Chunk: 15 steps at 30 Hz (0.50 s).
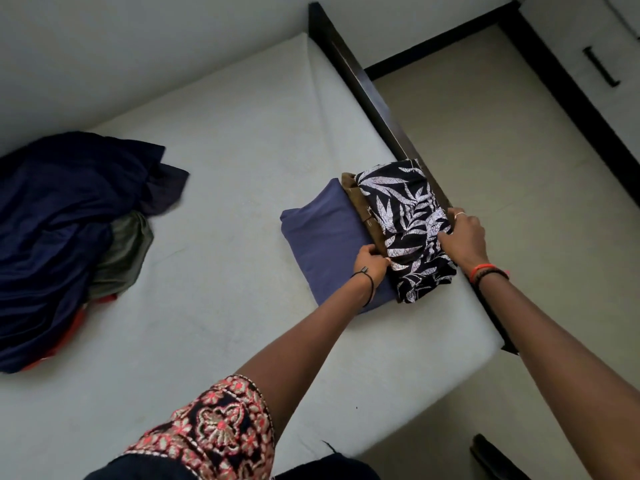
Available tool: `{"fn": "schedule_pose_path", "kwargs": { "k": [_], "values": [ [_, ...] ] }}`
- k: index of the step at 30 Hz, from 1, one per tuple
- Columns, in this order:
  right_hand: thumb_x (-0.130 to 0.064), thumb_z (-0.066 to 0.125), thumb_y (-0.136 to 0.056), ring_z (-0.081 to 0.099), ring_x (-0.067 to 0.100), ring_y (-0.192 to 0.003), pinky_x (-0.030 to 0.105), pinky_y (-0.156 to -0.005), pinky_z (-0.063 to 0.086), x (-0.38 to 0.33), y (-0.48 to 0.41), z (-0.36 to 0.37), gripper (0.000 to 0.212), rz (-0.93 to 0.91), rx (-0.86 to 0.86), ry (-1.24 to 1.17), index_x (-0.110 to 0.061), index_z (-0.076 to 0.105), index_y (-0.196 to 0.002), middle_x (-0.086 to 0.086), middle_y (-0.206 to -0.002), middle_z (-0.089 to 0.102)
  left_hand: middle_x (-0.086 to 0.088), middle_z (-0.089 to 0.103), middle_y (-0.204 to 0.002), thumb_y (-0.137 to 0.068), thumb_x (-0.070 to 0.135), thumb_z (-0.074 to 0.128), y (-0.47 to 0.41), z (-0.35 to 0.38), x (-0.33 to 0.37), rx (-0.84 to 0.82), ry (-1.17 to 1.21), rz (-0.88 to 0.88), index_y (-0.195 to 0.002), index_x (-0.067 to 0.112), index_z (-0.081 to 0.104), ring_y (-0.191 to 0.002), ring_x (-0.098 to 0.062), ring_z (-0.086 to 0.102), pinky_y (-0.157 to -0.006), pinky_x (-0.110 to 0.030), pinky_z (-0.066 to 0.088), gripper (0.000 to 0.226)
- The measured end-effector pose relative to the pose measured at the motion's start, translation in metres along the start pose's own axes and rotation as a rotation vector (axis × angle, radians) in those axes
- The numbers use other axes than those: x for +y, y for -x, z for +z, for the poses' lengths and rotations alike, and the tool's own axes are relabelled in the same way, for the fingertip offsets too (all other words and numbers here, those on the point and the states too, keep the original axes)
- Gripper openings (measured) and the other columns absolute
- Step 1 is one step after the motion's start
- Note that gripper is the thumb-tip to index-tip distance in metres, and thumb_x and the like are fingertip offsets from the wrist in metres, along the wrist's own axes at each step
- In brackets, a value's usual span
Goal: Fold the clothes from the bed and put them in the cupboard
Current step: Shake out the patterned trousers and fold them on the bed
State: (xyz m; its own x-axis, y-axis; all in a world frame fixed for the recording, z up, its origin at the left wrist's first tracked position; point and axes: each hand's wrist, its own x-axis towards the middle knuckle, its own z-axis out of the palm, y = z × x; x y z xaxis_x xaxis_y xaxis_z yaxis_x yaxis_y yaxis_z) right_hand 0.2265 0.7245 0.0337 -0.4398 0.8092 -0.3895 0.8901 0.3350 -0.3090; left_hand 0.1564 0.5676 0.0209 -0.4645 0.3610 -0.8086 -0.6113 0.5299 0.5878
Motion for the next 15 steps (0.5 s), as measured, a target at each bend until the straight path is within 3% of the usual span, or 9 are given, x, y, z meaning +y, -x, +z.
{"fn": "schedule_pose_path", "kwargs": {
  "k": [7,13,15],
  "values": [
    [-0.002,0.052,-0.084,0.047,0.039,-0.111,0.043,-0.099,0.036,-0.079,0.037,0.026,0.041,-0.318,0.151,-0.039,-0.004,0.056,-0.124,0.024,-0.118,0.054,-0.005,0.058,-0.106,-0.094,0.008,0.051,0.013,-0.081,-0.002,0.080,0.134,0.036,-0.122,0.007,0.054,-0.074,-0.004,0.055,-0.068,-0.020,0.046,0.028],
    [-0.003,0.056,-0.085,0.051,0.037,-0.105,0.044,-0.094,0.040,-0.170,0.082,0.082,0.032,-0.562,0.034,-0.041,-0.005,0.060,-0.116,0.019,-0.110,0.058,-0.004,0.062,-0.103,-0.095,0.009,0.047,0.034,-0.195,-0.019,0.256,0.116,0.118,-0.113,0.006,0.062,-0.088,-0.014,0.059,-0.086,-0.028,0.048,0.023],
    [-0.005,0.058,-0.087,0.051,0.034,-0.103,0.042,-0.091,0.041,-0.204,0.099,0.102,0.026,-0.628,-0.014,-0.074,-0.006,0.060,-0.112,0.016,-0.106,0.059,-0.005,0.064,-0.101,-0.094,0.009,0.048,0.042,-0.238,-0.030,0.353,0.124,0.154,-0.106,0.007,0.064,-0.089,-0.015,0.059,-0.082,-0.026,0.046,0.020]
  ]
}}
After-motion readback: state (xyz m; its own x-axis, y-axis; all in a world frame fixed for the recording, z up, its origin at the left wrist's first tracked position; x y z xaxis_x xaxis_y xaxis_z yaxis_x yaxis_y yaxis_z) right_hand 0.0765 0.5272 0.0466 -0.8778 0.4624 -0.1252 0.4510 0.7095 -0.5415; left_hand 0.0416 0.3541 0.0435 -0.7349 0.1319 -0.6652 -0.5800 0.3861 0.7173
